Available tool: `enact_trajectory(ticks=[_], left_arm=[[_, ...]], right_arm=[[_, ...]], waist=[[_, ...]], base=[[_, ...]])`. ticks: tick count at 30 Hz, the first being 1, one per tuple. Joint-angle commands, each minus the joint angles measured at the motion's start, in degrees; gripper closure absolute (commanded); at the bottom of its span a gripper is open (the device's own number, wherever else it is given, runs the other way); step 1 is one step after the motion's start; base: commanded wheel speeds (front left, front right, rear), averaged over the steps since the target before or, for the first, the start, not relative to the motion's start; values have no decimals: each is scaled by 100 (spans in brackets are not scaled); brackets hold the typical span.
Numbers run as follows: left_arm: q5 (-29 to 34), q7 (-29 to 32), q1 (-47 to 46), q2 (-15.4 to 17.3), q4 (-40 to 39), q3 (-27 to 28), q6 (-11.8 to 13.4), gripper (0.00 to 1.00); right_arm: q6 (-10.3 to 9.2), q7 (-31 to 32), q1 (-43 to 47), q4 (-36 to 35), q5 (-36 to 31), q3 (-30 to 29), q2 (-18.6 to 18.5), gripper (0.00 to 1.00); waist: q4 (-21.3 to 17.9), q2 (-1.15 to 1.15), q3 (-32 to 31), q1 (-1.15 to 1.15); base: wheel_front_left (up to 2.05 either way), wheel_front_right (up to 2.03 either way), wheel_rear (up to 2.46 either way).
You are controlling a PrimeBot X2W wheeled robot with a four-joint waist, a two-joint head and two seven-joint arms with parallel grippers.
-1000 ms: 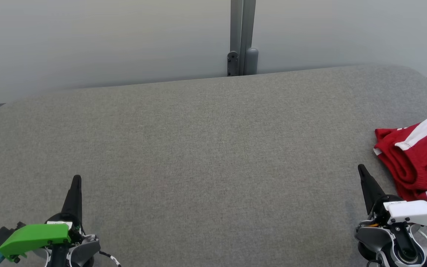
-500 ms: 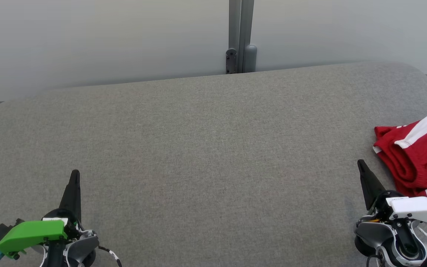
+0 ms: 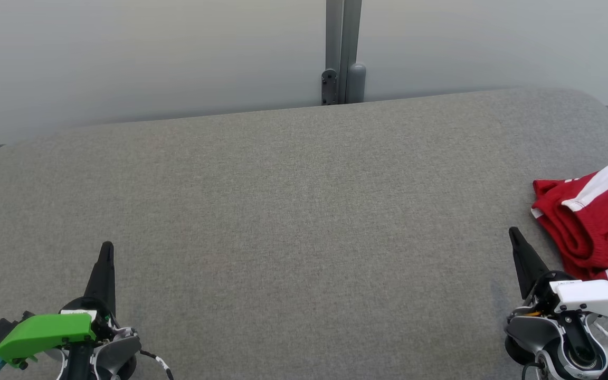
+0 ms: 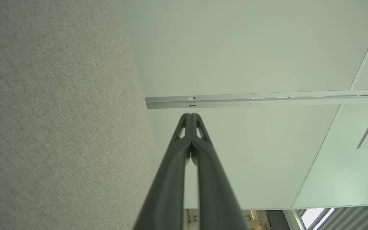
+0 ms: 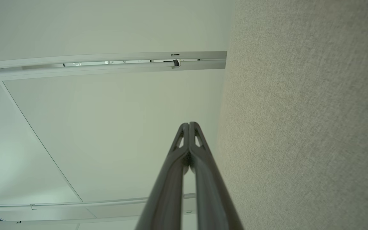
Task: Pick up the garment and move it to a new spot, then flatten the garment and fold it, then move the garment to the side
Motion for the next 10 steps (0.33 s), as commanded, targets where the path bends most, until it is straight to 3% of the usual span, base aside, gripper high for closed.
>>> enact_trajectory(ticks=[1,10], left_arm=[[-13,19,-71,37,-10,14,-19,100],[-9,19,-71,37,-10,14,-19,100]], right_arm=[[2,18,-38,10,41,-11,-28,100],[2,17,-38,9,40,-11,-28,100]], waist=[[0,0,0,0],[0,0,0,0]], base=[[0,0,0],[0,0,0]])
